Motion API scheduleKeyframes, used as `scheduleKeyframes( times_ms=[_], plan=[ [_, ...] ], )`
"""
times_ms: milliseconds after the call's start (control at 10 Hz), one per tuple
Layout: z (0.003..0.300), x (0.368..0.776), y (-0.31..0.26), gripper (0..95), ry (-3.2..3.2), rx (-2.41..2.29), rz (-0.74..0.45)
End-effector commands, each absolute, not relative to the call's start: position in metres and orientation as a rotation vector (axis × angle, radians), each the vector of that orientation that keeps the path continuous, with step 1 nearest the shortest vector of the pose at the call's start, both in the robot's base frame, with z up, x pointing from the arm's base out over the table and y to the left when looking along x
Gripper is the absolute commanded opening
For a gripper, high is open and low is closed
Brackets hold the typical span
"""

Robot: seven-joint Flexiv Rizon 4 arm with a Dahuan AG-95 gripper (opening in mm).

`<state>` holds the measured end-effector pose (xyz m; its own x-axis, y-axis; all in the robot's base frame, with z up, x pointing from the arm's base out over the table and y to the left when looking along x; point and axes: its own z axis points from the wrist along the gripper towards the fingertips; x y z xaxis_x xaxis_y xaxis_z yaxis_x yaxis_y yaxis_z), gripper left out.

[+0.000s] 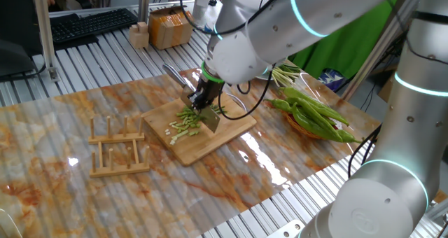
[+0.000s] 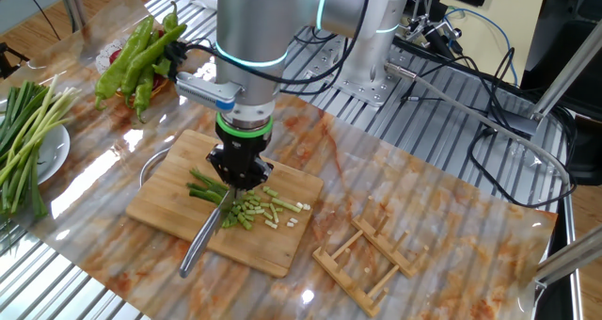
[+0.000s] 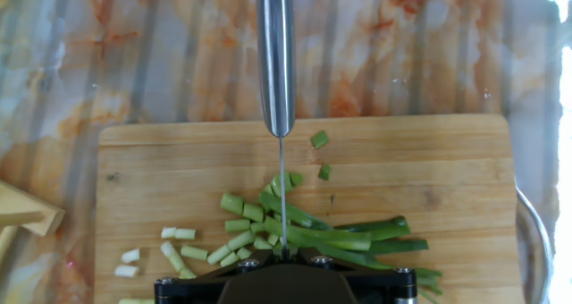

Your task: Chop the green garlic

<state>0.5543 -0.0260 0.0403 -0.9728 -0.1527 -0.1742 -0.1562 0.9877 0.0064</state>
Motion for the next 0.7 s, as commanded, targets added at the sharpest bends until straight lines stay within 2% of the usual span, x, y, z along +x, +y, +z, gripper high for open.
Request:
scheduleKeyframes(
  times_ms=[100, 700],
  plan=[
    [0.034, 0.554, -0.025, 0.0, 2.963, -0.229, 0.028],
    [0.050, 0.556, -0.026, 0.0, 2.987, -0.225, 0.022]
  ],
)
